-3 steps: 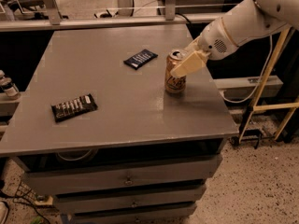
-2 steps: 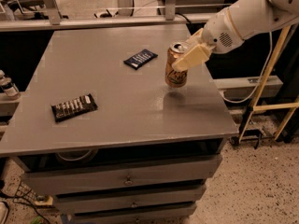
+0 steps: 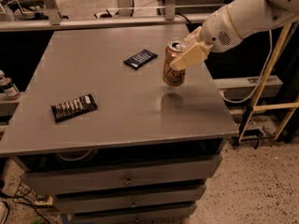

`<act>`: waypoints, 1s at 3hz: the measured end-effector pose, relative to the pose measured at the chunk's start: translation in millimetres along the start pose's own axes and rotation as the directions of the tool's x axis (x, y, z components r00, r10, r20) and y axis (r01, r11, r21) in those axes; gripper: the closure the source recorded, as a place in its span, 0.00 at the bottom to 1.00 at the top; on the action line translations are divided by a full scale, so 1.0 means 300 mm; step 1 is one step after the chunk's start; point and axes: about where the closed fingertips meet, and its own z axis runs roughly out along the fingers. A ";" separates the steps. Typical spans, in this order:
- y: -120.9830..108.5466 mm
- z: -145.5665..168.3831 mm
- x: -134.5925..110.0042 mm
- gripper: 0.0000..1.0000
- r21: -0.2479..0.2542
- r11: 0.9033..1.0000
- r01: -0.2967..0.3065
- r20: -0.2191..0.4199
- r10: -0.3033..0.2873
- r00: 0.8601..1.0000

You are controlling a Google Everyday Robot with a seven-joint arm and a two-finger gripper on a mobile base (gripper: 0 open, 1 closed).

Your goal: Move orange can near rxbar chocolate

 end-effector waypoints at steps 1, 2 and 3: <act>0.127 0.198 -0.109 1.00 -0.143 0.980 0.141 -0.048 -0.149 0.988; 0.235 0.343 -0.192 1.00 -0.262 0.934 0.242 -0.051 -0.264 0.963; 0.294 0.438 -0.258 1.00 -0.339 0.892 0.299 -0.012 -0.321 0.947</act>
Offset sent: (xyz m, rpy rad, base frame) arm -0.0509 0.1885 -0.0452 -0.1541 0.0215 0.5426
